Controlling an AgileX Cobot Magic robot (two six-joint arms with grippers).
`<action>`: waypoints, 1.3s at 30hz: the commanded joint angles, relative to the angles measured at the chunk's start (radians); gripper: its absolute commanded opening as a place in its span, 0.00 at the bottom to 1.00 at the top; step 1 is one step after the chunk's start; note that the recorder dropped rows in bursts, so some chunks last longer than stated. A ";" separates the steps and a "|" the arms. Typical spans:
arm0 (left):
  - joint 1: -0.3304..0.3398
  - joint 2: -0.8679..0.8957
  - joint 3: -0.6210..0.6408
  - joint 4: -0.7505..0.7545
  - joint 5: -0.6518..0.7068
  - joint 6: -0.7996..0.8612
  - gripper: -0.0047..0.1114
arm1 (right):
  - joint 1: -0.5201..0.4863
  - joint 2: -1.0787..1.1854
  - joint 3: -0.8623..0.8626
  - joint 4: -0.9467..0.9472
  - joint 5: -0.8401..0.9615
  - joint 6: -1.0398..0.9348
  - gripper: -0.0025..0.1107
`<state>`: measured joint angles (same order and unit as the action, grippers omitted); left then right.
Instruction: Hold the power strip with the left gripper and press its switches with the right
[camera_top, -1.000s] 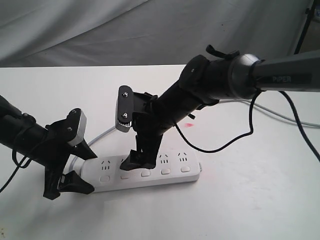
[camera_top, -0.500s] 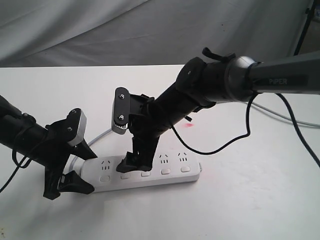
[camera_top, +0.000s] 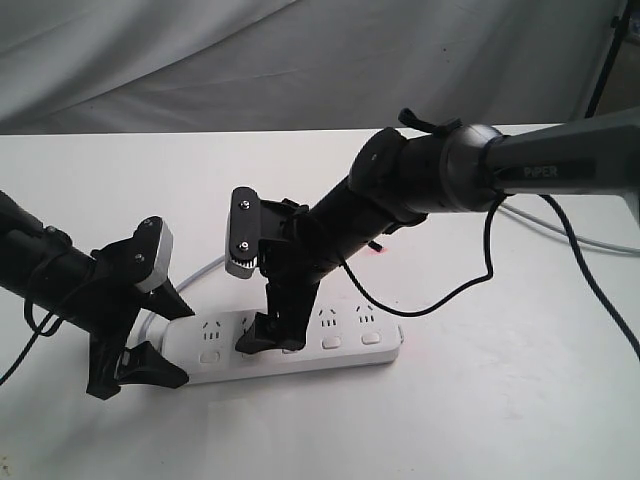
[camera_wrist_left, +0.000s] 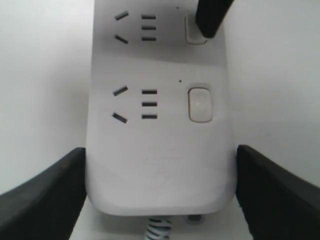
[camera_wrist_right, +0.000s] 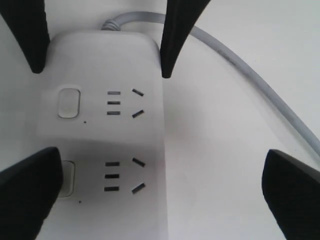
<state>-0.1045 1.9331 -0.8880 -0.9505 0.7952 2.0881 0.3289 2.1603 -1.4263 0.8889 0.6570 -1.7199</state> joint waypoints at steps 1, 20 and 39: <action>-0.001 0.000 -0.002 0.001 -0.038 0.006 0.04 | 0.001 0.000 0.005 -0.020 -0.014 -0.005 0.93; -0.001 0.000 -0.002 0.001 -0.038 0.006 0.04 | 0.008 0.047 0.010 -0.189 -0.039 0.039 0.93; -0.001 0.000 -0.002 0.001 -0.038 0.006 0.04 | 0.031 -0.065 0.005 -0.041 -0.042 0.077 0.93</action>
<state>-0.1045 1.9331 -0.8880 -0.9505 0.7933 2.0881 0.3567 2.1356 -1.4261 0.8027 0.6191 -1.6339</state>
